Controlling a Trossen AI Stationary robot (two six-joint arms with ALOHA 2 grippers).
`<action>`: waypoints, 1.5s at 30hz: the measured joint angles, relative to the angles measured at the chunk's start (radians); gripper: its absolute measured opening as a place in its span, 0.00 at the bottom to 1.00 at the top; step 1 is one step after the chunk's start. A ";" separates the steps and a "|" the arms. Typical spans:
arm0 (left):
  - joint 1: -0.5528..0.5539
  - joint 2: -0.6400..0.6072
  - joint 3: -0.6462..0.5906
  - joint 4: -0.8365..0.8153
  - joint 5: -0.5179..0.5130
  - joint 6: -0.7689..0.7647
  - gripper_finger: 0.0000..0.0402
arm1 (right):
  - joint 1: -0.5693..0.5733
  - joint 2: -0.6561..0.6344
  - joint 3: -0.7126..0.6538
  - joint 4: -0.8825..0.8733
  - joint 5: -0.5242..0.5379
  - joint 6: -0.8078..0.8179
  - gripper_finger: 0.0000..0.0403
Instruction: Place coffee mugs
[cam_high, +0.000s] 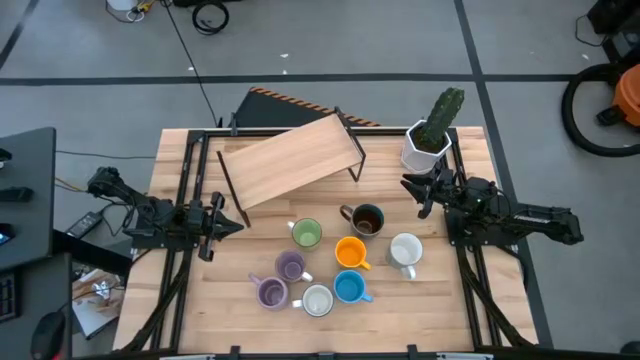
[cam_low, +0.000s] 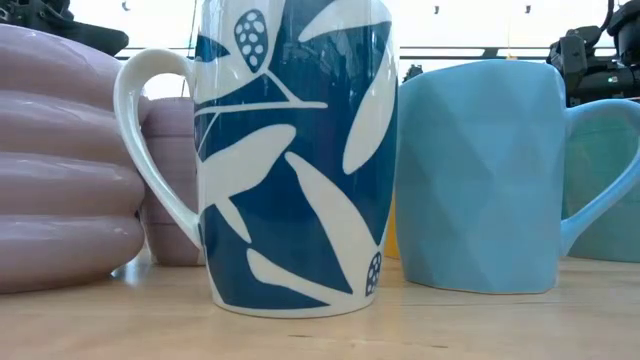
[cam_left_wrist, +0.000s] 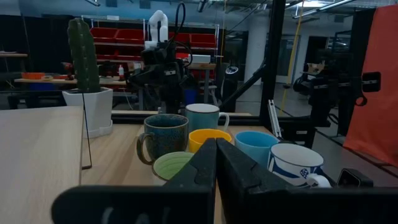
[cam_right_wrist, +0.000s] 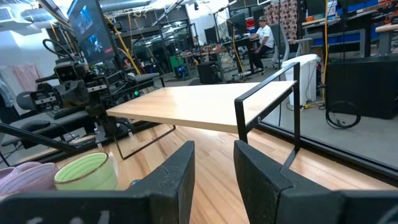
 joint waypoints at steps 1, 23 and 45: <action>0.000 0.000 0.000 0.000 0.000 0.000 0.03 | 0.000 0.000 0.000 0.000 0.000 0.000 0.29; 0.002 0.000 0.000 0.208 -0.092 -0.225 0.03 | 0.000 0.003 0.000 0.212 0.072 -0.029 0.29; 0.001 0.601 0.579 -0.527 0.193 -0.472 0.03 | 0.000 0.015 0.000 0.287 -0.133 -0.084 0.29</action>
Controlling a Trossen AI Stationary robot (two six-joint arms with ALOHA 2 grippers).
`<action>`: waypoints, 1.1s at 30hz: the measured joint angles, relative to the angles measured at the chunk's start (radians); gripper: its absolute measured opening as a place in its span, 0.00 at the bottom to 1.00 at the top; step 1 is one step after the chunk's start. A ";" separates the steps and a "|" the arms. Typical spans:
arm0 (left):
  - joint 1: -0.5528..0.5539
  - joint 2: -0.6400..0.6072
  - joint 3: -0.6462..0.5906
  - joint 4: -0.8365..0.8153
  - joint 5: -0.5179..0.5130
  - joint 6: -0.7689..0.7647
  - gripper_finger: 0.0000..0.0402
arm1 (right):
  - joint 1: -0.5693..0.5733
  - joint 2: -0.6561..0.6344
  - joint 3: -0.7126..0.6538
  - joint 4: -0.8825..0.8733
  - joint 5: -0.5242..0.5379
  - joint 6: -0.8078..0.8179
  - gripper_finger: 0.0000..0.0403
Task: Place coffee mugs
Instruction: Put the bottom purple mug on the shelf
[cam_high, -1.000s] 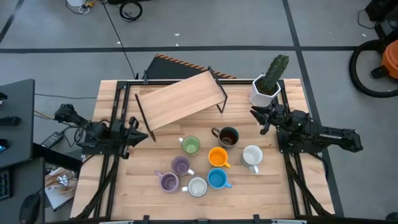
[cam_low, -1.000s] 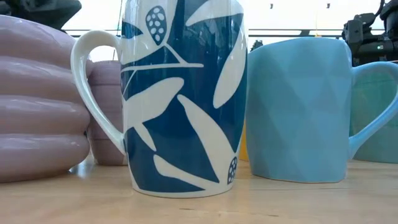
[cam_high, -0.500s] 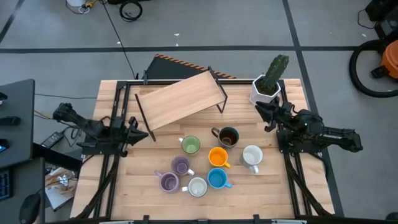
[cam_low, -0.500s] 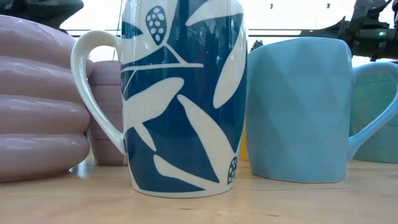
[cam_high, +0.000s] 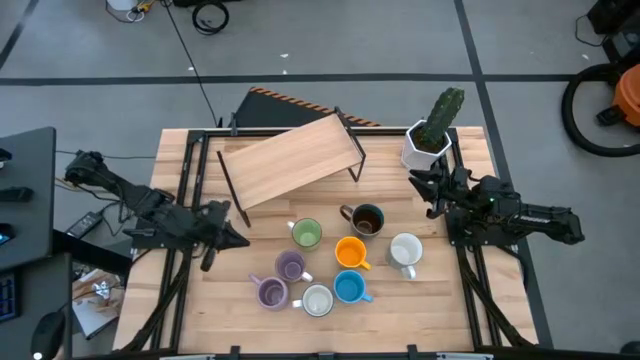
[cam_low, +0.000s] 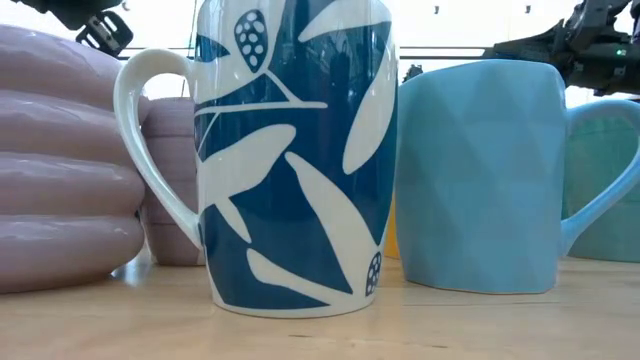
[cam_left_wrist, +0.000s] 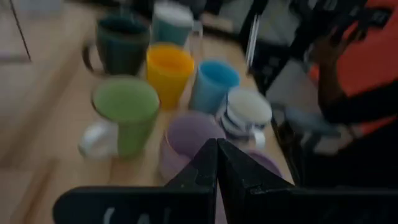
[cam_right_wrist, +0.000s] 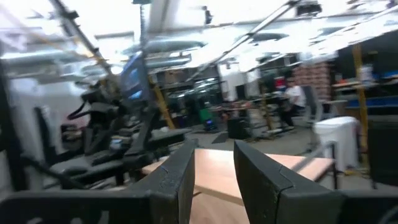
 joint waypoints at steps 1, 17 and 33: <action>0.000 0.029 0.023 -0.032 0.018 -0.028 0.03 | 0.000 0.008 0.000 0.006 -0.007 -0.007 0.29; -0.002 0.408 0.355 -0.443 0.127 -0.115 0.36 | 0.000 0.211 0.000 0.146 0.004 -0.046 0.29; -0.014 0.621 0.390 -0.455 0.276 0.050 0.35 | 0.015 0.424 0.083 0.174 -0.004 -0.079 0.29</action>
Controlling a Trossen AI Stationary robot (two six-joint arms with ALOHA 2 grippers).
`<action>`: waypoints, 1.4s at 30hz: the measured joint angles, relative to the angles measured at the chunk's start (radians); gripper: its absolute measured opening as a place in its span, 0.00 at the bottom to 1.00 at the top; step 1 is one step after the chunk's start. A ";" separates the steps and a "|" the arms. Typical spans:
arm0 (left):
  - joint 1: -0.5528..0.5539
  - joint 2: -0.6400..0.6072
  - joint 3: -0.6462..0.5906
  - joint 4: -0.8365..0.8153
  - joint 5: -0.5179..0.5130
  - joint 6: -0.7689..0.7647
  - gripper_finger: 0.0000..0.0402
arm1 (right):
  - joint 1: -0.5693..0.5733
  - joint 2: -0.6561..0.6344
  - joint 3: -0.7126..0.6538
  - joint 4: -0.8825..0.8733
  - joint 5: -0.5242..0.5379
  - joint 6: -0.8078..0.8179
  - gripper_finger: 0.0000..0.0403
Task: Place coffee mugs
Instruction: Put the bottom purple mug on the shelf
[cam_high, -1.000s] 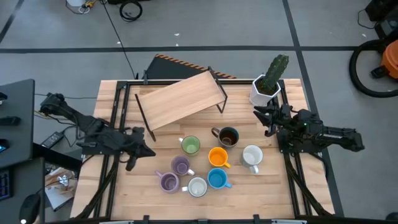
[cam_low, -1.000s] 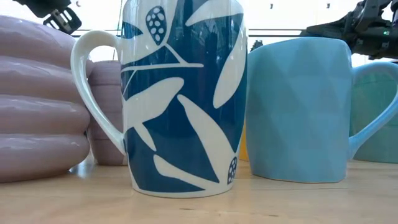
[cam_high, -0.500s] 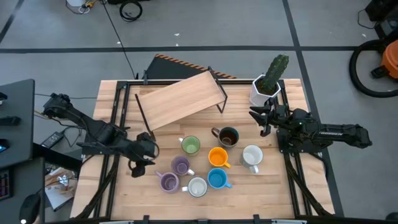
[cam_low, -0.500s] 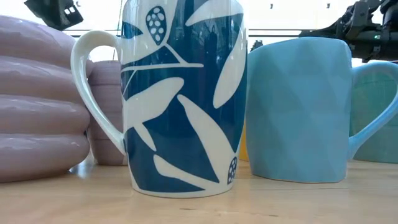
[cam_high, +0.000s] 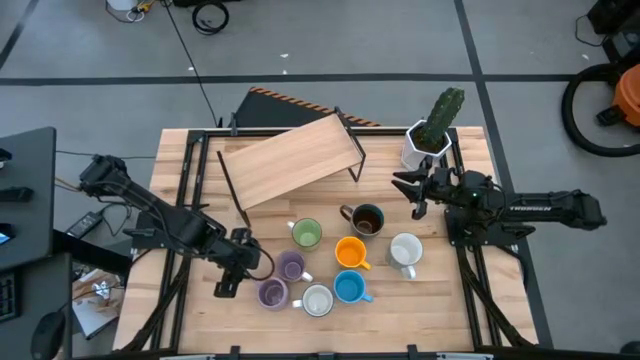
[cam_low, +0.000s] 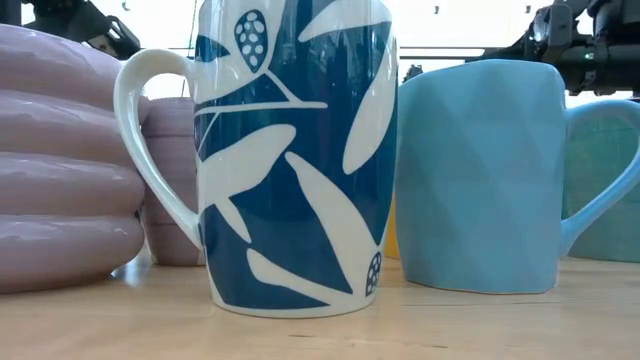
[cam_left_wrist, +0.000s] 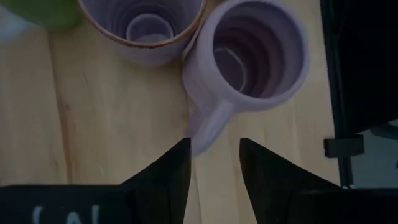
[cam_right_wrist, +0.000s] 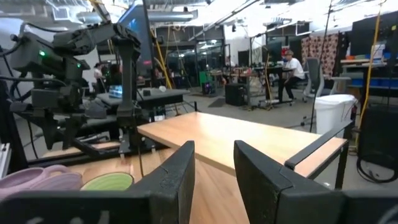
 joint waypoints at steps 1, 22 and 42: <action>0.000 0.010 0.002 -0.001 0.000 -0.001 0.35 | 0.005 0.008 0.007 0.008 0.000 -0.004 0.29; -0.029 0.069 0.046 -0.036 -0.099 0.043 0.58 | 0.028 0.061 0.025 0.064 0.011 -0.055 0.29; -0.098 0.281 0.185 -0.197 -0.134 0.166 0.58 | 0.028 0.088 0.025 0.087 0.011 -0.051 0.29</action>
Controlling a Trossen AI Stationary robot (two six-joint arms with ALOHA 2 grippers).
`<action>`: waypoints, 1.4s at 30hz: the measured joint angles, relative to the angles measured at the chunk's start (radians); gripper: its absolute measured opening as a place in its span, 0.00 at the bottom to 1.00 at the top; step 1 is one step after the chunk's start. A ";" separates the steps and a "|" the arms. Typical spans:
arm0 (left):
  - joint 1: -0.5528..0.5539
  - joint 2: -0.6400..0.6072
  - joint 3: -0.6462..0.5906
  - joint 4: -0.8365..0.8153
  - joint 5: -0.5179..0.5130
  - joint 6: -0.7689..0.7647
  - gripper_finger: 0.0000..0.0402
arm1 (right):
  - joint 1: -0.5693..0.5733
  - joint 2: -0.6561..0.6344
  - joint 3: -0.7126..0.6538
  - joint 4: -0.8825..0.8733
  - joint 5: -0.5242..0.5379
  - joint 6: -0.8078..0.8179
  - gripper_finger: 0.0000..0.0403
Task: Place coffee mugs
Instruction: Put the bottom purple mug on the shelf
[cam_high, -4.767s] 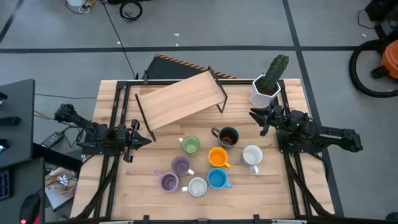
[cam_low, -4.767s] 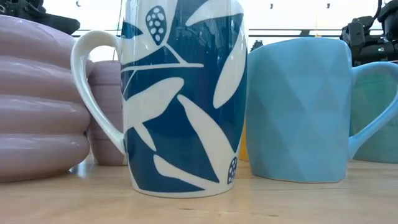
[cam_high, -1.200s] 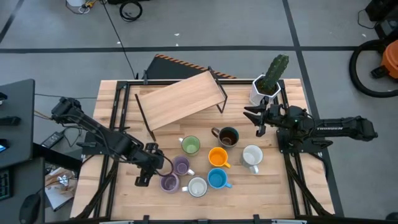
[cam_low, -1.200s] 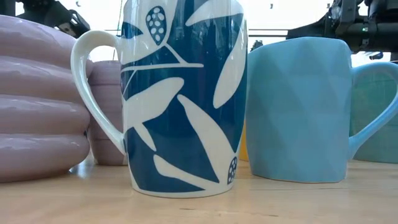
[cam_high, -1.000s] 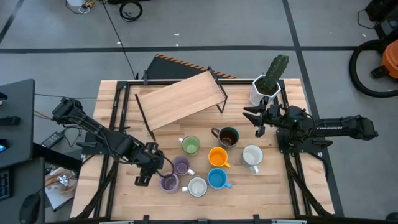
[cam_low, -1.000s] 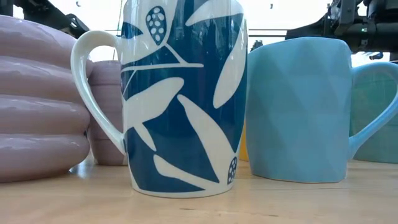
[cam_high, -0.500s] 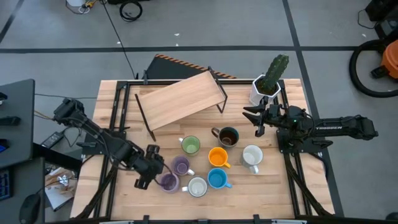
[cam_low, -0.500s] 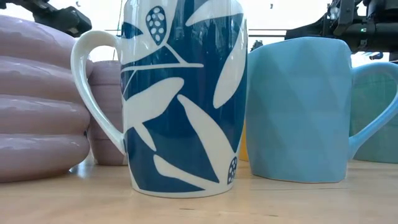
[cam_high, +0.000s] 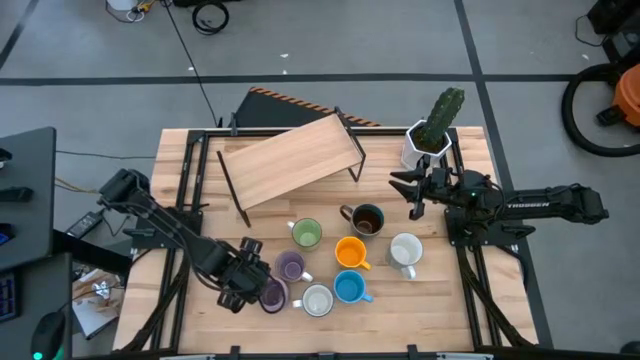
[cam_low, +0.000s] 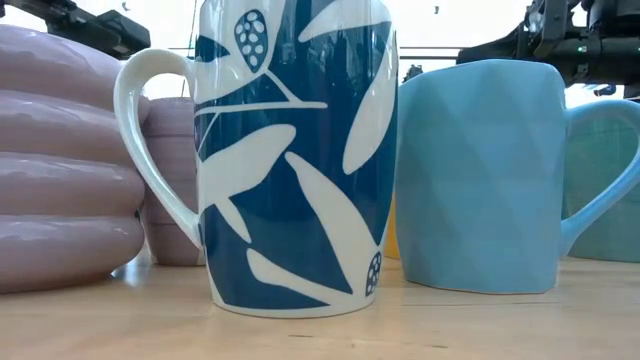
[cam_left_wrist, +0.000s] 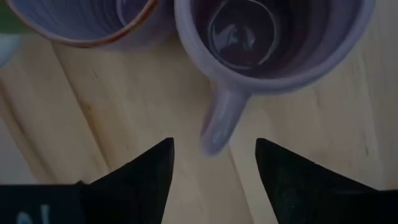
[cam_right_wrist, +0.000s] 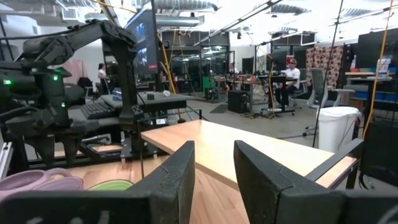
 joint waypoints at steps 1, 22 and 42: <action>0.000 0.004 0.000 0.002 0.000 0.003 0.58 | 0.000 0.004 0.000 0.001 0.000 -0.001 0.29; 0.002 0.017 -0.109 0.183 -0.003 0.075 0.43 | 0.000 0.010 0.000 0.007 0.047 -0.001 0.29; 0.002 -0.007 -0.110 0.123 0.021 0.086 0.15 | 0.000 0.031 0.000 0.013 0.049 0.006 0.29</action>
